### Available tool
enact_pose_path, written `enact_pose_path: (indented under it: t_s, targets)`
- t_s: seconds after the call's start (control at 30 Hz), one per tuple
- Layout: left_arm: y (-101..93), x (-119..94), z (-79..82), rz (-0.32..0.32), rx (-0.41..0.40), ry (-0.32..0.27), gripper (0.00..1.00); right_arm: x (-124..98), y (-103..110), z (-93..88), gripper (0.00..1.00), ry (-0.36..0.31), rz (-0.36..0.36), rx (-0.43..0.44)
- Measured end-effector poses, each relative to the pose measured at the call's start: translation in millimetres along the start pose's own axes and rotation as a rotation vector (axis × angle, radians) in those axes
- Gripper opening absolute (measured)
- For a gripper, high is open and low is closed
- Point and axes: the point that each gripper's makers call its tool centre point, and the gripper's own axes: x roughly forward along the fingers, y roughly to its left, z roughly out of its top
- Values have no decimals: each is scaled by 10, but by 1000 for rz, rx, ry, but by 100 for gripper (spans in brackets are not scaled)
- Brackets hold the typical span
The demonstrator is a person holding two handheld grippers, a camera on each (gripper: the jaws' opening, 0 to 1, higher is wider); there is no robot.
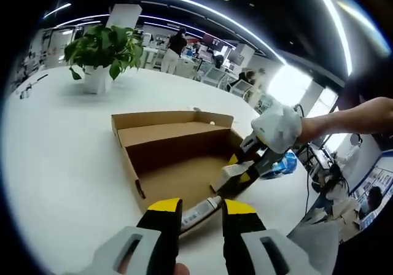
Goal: Operate the shoe box by opening the lid, removing the specified soft item, and placing it in the target area until the item is outside and the box remains undamaged.
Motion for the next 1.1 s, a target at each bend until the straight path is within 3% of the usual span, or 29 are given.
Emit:
enact_pose_path:
  t_s: [0.57, 1.1]
  targets:
    - [-49, 0, 80, -6, 13, -12, 26, -287, -154, 97, 18, -47, -59, 38]
    - [-125, 30, 235, -29, 35, -36, 26, -628, -204, 194, 18, -51, -108, 3]
